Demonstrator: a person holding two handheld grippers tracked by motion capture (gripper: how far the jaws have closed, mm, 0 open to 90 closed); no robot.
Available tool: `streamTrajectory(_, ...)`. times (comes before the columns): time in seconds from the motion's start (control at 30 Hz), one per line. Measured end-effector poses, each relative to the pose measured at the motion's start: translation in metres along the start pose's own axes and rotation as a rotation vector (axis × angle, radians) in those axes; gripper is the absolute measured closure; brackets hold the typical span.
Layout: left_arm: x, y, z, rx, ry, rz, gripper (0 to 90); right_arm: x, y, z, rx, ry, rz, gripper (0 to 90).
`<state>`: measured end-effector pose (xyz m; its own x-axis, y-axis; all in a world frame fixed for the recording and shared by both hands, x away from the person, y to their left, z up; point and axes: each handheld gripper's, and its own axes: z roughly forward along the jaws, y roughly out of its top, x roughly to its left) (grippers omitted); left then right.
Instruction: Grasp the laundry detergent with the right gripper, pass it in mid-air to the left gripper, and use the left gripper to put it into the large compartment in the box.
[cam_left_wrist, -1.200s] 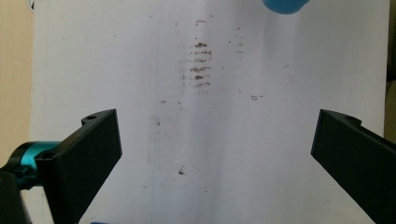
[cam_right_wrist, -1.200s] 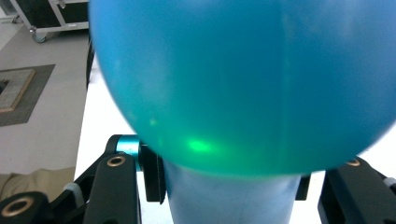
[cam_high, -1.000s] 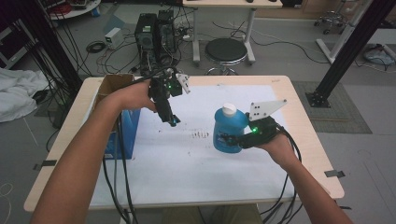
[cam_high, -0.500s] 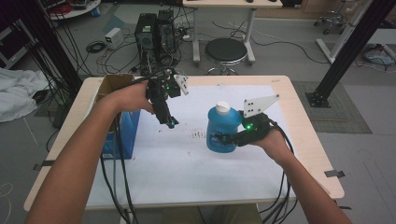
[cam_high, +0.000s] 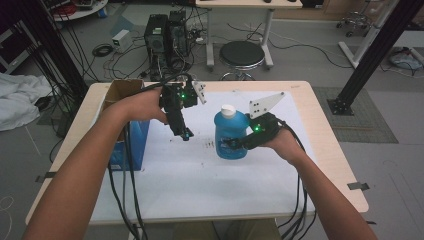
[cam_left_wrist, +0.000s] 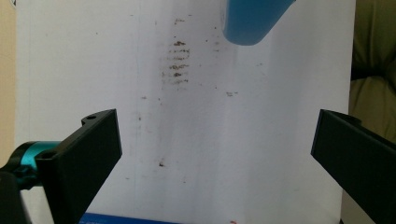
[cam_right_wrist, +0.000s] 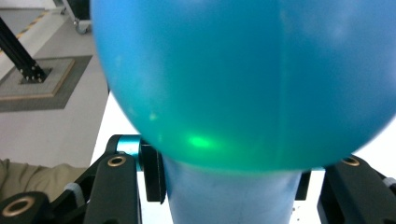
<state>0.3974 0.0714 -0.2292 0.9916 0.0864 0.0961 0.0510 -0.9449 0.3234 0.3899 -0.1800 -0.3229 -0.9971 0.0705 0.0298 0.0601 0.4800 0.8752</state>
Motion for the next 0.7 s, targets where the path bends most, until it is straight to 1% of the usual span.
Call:
streamTrajectory(0.1,-0.001,0.002,0.0,0.001,-0.004,-0.004,1.7,-0.003,0.004,0.005,0.011,0.01,-0.009,45.0)
streamTrajectory(0.2,-0.003,0.006,-0.002,0.002,-0.012,0.01,1.7,-0.006,0.008,0.01,0.021,0.023,-0.015,45.0)
streamTrajectory(0.23,-0.003,0.007,-0.003,-0.003,-0.016,0.008,1.7,-0.006,0.008,0.012,0.027,0.025,-0.019,45.0)
streamTrajectory(0.33,-0.003,0.011,-0.007,-0.015,-0.008,0.009,1.7,-0.008,0.009,0.017,0.038,0.032,-0.022,45.0)
streamTrajectory(0.43,-0.003,0.013,-0.01,-0.019,-0.017,0.01,1.7,-0.008,0.009,0.02,0.044,0.038,-0.022,45.1)
streamTrajectory(0.53,-0.004,0.014,-0.01,-0.019,-0.022,0.008,1.7,-0.009,0.009,0.024,0.052,0.039,-0.017,45.1)
streamTrajectory(0.57,-0.004,0.014,-0.01,-0.016,-0.024,0.012,1.7,-0.009,0.009,0.025,0.058,0.039,-0.022,45.1)
streamTrajectory(0.7,-0.006,0.017,-0.01,-0.017,-0.032,0.015,1.7,-0.01,0.011,0.029,0.054,0.036,-0.025,45.2)
